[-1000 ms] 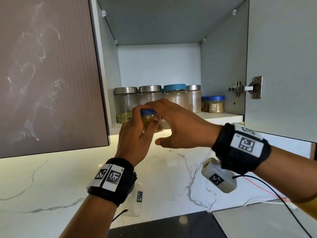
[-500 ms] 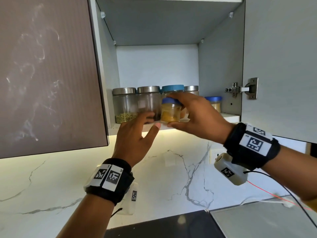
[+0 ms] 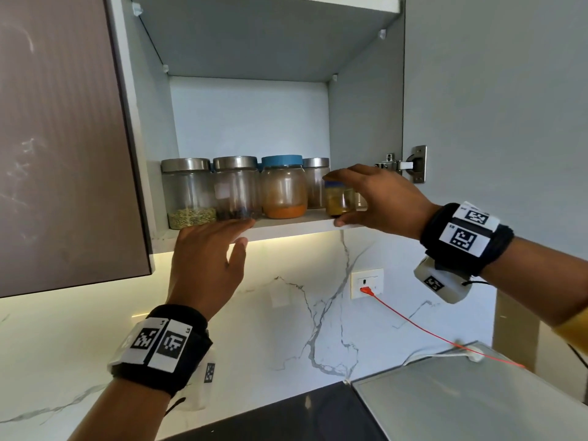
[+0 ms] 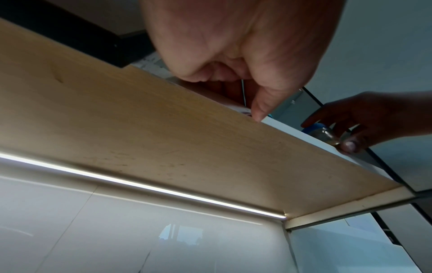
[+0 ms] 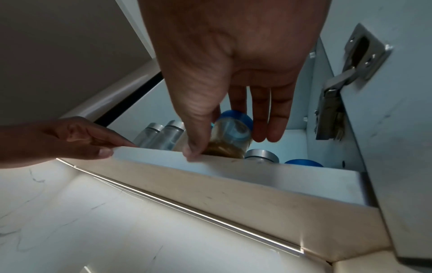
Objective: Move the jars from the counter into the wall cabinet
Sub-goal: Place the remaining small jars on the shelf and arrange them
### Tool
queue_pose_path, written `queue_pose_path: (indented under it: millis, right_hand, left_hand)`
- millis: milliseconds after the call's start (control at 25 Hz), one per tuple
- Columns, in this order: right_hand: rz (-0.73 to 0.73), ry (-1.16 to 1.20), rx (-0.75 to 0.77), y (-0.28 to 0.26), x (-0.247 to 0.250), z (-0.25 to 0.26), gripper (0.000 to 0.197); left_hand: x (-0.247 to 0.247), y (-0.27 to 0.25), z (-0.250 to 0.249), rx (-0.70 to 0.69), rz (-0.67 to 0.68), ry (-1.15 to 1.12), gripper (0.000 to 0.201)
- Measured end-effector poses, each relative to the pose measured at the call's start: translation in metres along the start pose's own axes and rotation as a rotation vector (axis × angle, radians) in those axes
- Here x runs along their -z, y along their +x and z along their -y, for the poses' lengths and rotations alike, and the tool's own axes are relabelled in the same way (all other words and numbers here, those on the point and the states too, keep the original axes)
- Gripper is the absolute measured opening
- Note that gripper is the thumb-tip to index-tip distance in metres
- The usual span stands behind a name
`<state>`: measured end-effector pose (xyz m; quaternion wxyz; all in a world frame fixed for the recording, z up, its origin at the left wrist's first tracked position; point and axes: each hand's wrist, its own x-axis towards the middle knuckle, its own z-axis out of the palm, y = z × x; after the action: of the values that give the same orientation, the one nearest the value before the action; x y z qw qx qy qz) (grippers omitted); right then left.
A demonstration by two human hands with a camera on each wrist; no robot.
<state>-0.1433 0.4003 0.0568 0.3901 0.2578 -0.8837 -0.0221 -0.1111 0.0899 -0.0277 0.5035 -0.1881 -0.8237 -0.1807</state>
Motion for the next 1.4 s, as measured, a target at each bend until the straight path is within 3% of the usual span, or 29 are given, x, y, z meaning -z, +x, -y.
queue_pose_path:
  millis: [120, 480, 680, 1400]
  right_hand:
    - [-0.017, -0.070, 0.016, -0.002, 0.001, -0.004, 0.049]
    - [0.100, -0.260, -0.162, 0.008, 0.020, -0.004, 0.053]
    - [0.112, -0.310, -0.266, 0.018, 0.020, -0.009, 0.028]
    - [0.106, -0.488, -0.282, 0.028, 0.008, -0.012, 0.022]
  left_hand:
    - [0.000, 0.000, 0.001, -0.010, -0.014, 0.000, 0.030]
    - [-0.004, -0.001, 0.002, -0.024, -0.052, 0.012, 0.031]
    - [-0.003, -0.001, 0.003, -0.031, -0.061, -0.001, 0.032]
    - [-0.001, -0.002, -0.001, 0.006, -0.062, 0.004, 0.030]
